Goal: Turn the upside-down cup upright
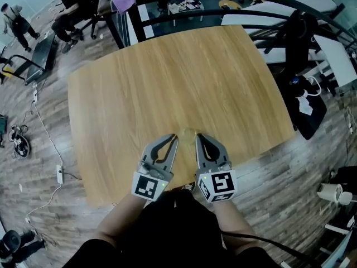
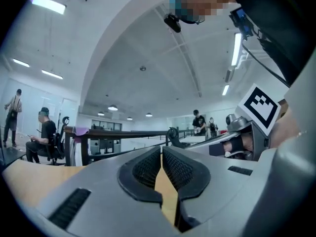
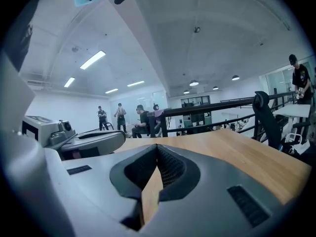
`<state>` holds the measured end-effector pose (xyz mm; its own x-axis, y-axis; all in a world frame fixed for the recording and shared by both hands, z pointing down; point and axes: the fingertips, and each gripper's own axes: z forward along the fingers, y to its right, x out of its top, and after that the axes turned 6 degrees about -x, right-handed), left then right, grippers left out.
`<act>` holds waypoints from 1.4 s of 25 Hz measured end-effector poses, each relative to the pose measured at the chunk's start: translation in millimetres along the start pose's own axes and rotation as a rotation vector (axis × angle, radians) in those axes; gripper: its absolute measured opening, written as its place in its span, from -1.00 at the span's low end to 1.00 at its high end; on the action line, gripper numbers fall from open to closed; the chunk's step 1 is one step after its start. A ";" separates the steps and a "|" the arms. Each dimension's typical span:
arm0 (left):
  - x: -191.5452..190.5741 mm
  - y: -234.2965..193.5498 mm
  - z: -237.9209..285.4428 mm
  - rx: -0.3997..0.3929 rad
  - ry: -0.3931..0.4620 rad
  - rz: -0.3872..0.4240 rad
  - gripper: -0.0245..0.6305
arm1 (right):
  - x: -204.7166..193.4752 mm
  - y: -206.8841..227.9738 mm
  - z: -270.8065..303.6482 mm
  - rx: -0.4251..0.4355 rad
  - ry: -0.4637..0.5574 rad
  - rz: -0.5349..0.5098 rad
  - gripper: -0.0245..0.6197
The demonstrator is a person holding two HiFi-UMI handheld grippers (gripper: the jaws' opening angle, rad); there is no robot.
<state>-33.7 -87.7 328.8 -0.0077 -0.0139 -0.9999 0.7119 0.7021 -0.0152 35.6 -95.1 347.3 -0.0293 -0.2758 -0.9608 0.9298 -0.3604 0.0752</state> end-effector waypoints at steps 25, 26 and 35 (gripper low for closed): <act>61.3 77.8 -69.4 0.080 -0.039 0.002 -0.91 | 55.8 -62.1 -121.8 0.026 0.168 -0.110 -0.88; 62.0 78.4 -70.3 0.078 -0.039 0.005 -0.91 | 57.3 -62.6 -121.9 0.027 0.171 -0.111 -0.88; 64.5 72.1 -75.8 0.085 -0.034 -0.004 -0.91 | 64.8 -70.2 -122.3 0.038 0.195 -0.115 -0.88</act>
